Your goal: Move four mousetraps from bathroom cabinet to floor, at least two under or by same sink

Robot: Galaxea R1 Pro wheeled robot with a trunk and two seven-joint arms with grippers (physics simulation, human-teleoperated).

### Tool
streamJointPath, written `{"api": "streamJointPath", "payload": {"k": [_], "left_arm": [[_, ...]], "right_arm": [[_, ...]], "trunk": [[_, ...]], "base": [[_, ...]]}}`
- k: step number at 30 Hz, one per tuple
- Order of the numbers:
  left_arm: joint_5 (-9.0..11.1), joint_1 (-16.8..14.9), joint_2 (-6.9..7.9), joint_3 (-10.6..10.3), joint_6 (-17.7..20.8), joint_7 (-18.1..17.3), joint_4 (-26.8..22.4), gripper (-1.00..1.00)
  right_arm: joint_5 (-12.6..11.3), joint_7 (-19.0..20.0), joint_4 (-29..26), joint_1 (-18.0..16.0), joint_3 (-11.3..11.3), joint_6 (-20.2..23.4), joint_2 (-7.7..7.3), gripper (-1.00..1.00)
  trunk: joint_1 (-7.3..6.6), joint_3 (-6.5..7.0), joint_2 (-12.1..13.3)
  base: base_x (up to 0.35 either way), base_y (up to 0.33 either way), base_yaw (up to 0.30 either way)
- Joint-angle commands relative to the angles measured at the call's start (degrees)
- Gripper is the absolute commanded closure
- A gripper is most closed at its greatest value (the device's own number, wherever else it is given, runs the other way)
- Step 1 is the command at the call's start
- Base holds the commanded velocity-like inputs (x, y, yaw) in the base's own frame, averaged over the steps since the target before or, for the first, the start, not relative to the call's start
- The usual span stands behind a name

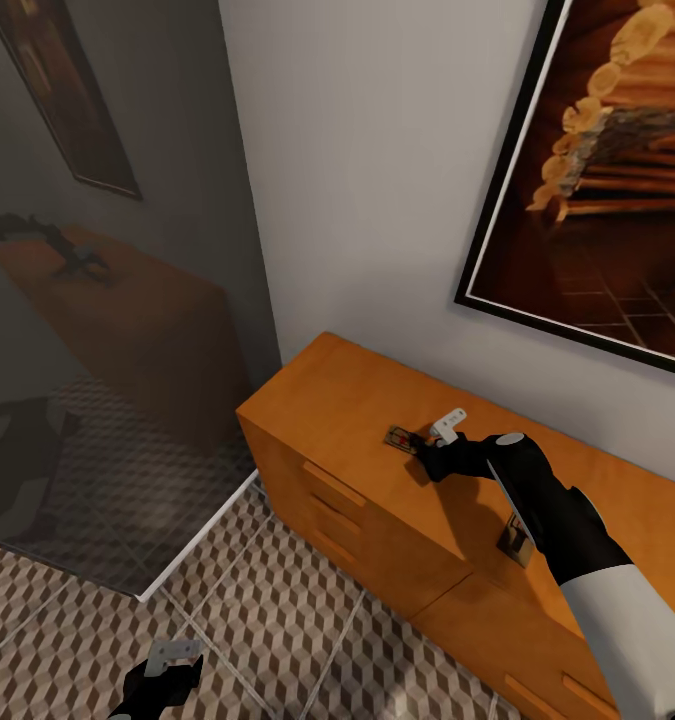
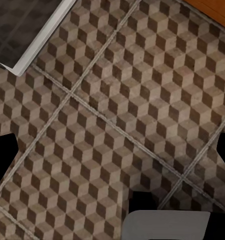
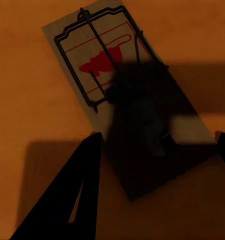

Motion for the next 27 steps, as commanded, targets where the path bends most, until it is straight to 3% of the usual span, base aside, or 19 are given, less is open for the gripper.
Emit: {"api": "streamJointPath", "payload": {"k": [1,15,27], "left_arm": [[0.54,-0.11,-0.02,-0.49,-0.39,-0.14,0.26,-1.0],[0.54,-0.11,-0.02,-0.49,-0.39,-0.14,0.26,-1.0],[0.54,-0.11,-0.02,-0.49,-0.41,-0.14,0.26,-1.0]], "right_arm": [[0.62,0.37,0.6,-0.02,0.07,0.22,-0.04,1.0],[0.62,0.31,0.61,-0.02,0.1,0.2,0.06,1.0],[0.52,0.29,0.5,-0.02,-0.01,-0.17,1.38,1.0]], "trunk": [[0.05,-0.1,-0.08],[0.05,-0.1,-0.08],[0.05,-0.1,-0.08]], "base": [[0.0,0.0,0.0],[0.0,0.0,0.0],[0.0,0.0,0.0]]}}
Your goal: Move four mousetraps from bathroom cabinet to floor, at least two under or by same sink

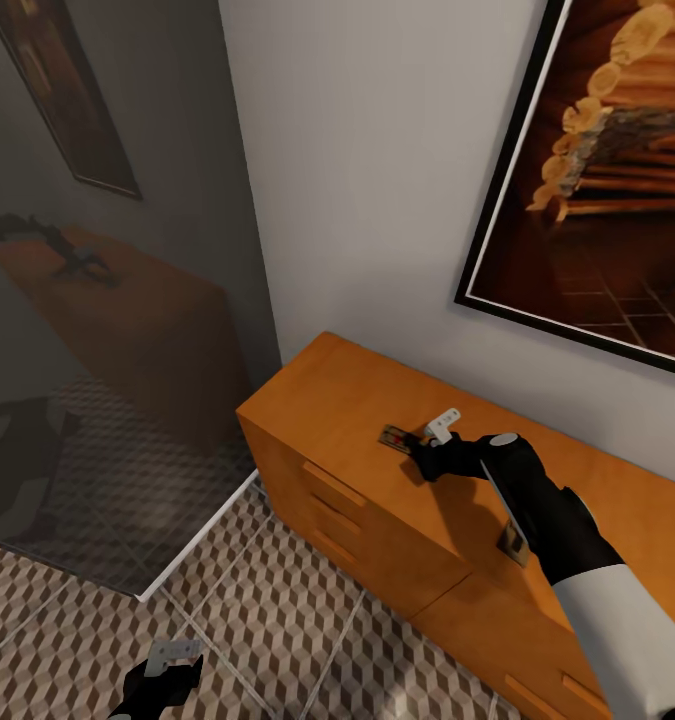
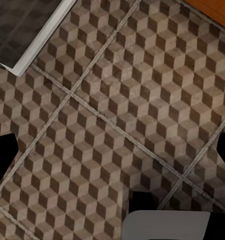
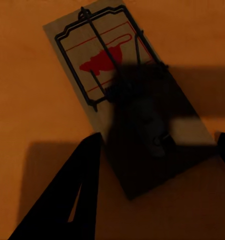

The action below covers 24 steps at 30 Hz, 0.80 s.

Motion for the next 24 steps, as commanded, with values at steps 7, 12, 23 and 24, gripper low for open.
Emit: {"api": "streamJointPath", "payload": {"k": [7,12,23,24], "left_arm": [[0.54,-0.12,-0.02,-0.5,-0.45,-0.14,0.26,-1.0],[0.54,-0.12,-0.02,-0.5,-0.45,-0.14,0.26,-1.0],[0.54,-0.12,-0.02,-0.5,-0.45,-0.13,0.26,-1.0],[0.54,-0.12,-0.02,-0.5,-0.45,-0.14,0.26,-1.0]], "right_arm": [[0.01,0.56,-0.62,-0.01,-0.04,0.58,0.93,1.0],[0.03,0.56,-1.31,-0.01,-0.06,0.63,1.25,1.0],[0.29,0.37,-4.88,-0.06,-0.07,1.23,4.19,1.0],[0.28,0.35,-5.69,-0.08,-0.06,1.3,4.24,1.0]], "trunk": [[0.05,-0.11,-0.08],[0.05,-0.11,-0.08],[0.05,-0.11,-0.08],[0.05,-0.11,-0.08]], "base": [[0.0,0.0,0.0],[0.0,0.0,0.0],[0.0,0.0,0.0],[0.0,0.0,0.0]]}}
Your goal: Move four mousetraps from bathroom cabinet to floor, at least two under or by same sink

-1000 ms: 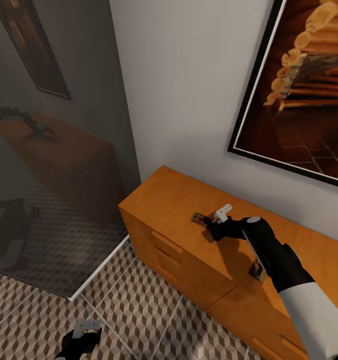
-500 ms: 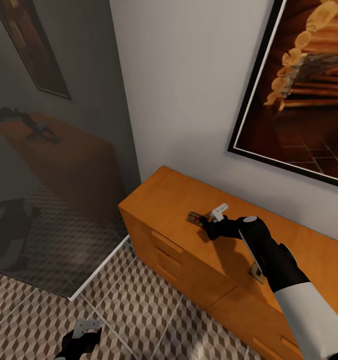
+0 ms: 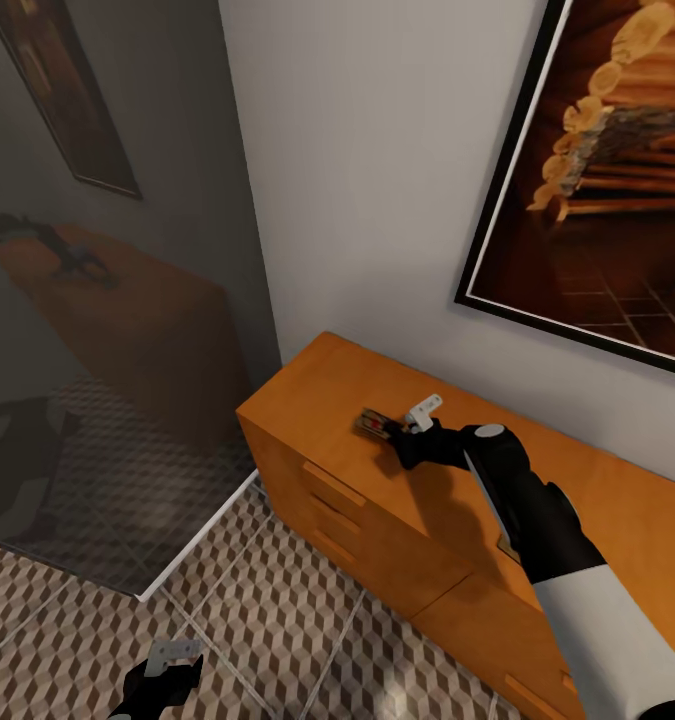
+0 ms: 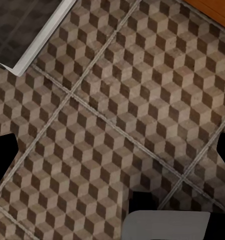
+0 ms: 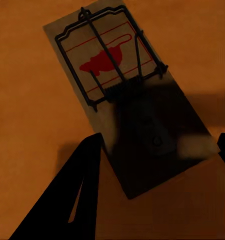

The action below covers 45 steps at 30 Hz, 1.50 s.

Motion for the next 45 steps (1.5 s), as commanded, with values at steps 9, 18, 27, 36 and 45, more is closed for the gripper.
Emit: {"api": "streamJointPath", "payload": {"k": [9,18,27,36,45], "left_arm": [[0.54,-0.1,-0.02,-0.49,-0.39,-0.12,0.25,-1.0],[0.54,-0.1,-0.02,-0.49,-0.36,-0.07,0.25,-1.0],[0.54,-0.1,-0.02,-0.49,-0.36,-0.06,0.25,-1.0],[0.54,-0.1,-0.02,-0.49,-0.3,-0.07,0.25,-1.0],[0.54,-0.1,-0.02,-0.49,-0.3,-0.06,0.25,-1.0]], "right_arm": [[0.52,0.57,-5.25,-0.07,0.05,4.55,0.01,1.0],[0.52,0.69,-6.45,-0.07,-0.02,5.47,-0.03,1.0],[0.41,0.75,-7.5,-0.07,-0.03,5.46,-0.18,1.0],[0.44,0.75,-7.51,-0.07,0.13,5.46,-0.24,1.0],[0.49,0.75,-7.51,-0.07,0.14,5.46,-0.25,1.0]], "trunk": [[0.03,-0.1,-0.1],[0.03,-0.1,-0.1],[0.03,-0.1,-0.1],[0.03,-0.1,-0.1],[0.03,-0.1,-0.1]], "base": [[0.0,0.0,0.0],[-0.098,0.121,0.0],[-0.183,0.221,0.0],[-0.185,0.224,0.0],[-0.185,0.224,0.0]]}}
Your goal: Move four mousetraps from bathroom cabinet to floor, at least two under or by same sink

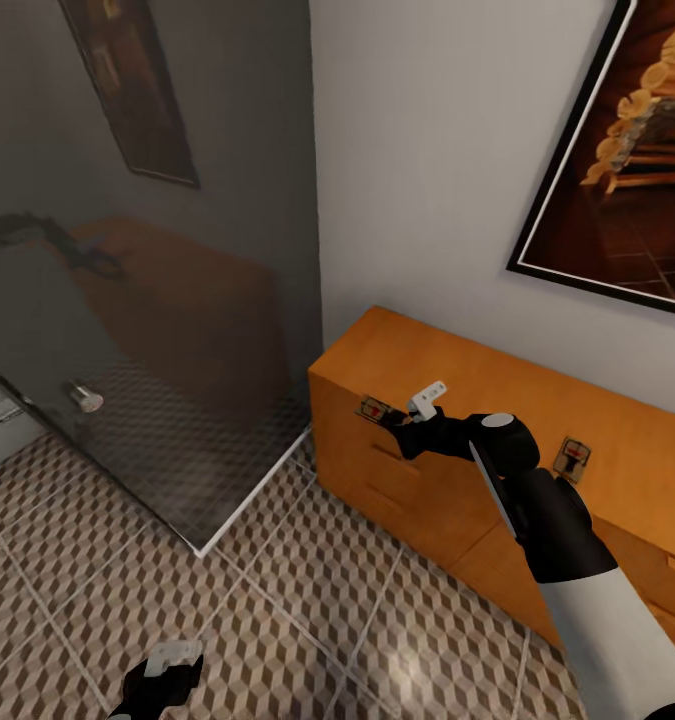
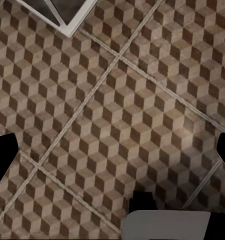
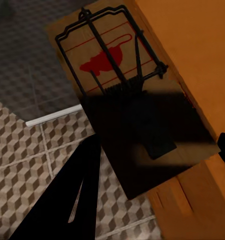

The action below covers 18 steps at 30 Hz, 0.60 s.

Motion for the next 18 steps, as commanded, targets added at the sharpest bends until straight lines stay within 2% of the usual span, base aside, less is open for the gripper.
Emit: {"api": "streamJointPath", "payload": {"k": [1,18], "left_arm": [[0.53,-0.1,-0.02,-0.49,-0.36,-0.15,0.24,-1.0],[0.53,-0.1,-0.02,-0.49,-0.36,-0.13,0.24,-1.0]], "right_arm": [[0.51,0.53,-0.06,-0.06,0.05,0.18,-0.02,1.0],[0.53,0.51,-0.06,-0.06,0.02,0.18,-0.09,1.0]], "trunk": [[0.01,-0.1,-0.11],[0.01,-0.1,-0.11]], "base": [[-0.185,0.224,0.0],[-0.185,0.225,0.0]]}}
